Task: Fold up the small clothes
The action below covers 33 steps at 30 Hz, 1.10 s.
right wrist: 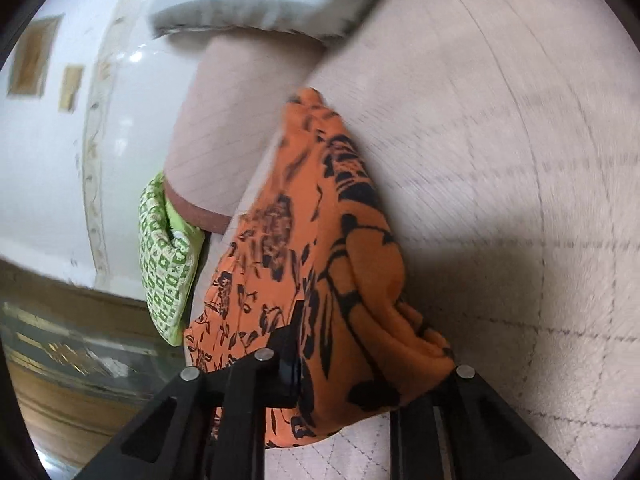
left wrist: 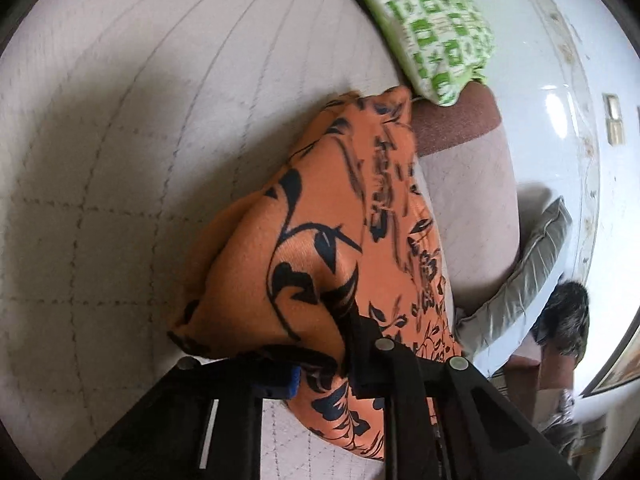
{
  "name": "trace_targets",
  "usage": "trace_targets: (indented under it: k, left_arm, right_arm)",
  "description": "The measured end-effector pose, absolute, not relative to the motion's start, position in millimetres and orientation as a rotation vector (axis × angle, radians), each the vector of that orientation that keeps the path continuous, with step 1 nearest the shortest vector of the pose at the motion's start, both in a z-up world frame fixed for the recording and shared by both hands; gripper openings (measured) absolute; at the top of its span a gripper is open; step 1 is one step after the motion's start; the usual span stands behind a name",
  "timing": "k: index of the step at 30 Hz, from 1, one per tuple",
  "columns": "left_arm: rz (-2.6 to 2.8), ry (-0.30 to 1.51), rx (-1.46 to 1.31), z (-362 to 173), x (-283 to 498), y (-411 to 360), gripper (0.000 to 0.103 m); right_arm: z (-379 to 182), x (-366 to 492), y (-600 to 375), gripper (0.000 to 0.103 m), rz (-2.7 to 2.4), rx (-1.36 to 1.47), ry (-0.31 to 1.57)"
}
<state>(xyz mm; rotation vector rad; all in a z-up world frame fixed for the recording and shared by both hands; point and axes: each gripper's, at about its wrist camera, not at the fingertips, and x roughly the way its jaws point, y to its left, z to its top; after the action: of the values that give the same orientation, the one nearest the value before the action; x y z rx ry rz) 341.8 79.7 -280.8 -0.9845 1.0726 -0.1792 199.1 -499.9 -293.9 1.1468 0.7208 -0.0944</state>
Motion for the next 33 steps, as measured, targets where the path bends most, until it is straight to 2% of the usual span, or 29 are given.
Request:
trace_targets:
  k: [7, 12, 15, 17, 20, 21, 22, 23, 24, 25, 27, 28, 33]
  left_arm:
    - [-0.162, 1.025, -0.934, -260, 320, 83, 0.011]
    - [-0.135, 0.993, -0.919, -248, 291, 108, 0.008]
    - [-0.11, 0.948, -0.867, -238, 268, 121, 0.001]
    - [-0.087, 0.932, -0.824, -239, 257, 130, 0.001]
    - [-0.122, 0.952, -0.964, -259, 252, 146, 0.001]
    - [-0.128, 0.958, -0.972, -261, 255, 145, 0.004]
    - [-0.129, 0.979, -0.957, -264, 259, 142, 0.026]
    - [-0.143, 1.012, -0.952, -269, 264, 136, 0.042]
    - [-0.166, 1.024, -0.978, -274, 266, 131, 0.067]
    - [-0.194, 1.034, -1.017, -278, 268, 127, 0.079]
    - [-0.263, 1.067, -1.096, -288, 272, 117, 0.08]
    - [-0.289, 1.084, -1.126, -293, 278, 110, 0.08]
    - [-0.252, 1.035, -1.061, -293, 303, 95, 0.081]
  right_arm:
    - [-245, 185, -475, 0.017, -0.107, 0.909, 0.66]
    - [-225, 159, -456, 0.016, -0.11, 0.837, 0.659]
    - [-212, 137, -448, 0.013, -0.121, 0.795, 0.646]
    - [-206, 126, -449, 0.012, -0.139, 0.775, 0.632]
    - [-212, 116, -462, 0.012, -0.14, 0.81, 0.679]
    - [-218, 114, -469, 0.013, -0.125, 0.859, 0.705]
    - [-227, 110, -475, 0.015, -0.11, 0.931, 0.736]
    - [-235, 105, -480, 0.016, -0.099, 0.996, 0.755]
    - [-241, 101, -482, 0.016, -0.083, 1.046, 0.762]
    - [-248, 96, -483, 0.019, -0.064, 1.096, 0.765]
    - [-254, 94, -481, 0.045, -0.05, 1.13, 0.778]
    - [-258, 95, -480, 0.073, -0.042, 1.149, 0.786]
    - [-269, 101, -485, 0.074, -0.038, 1.246, 0.74]
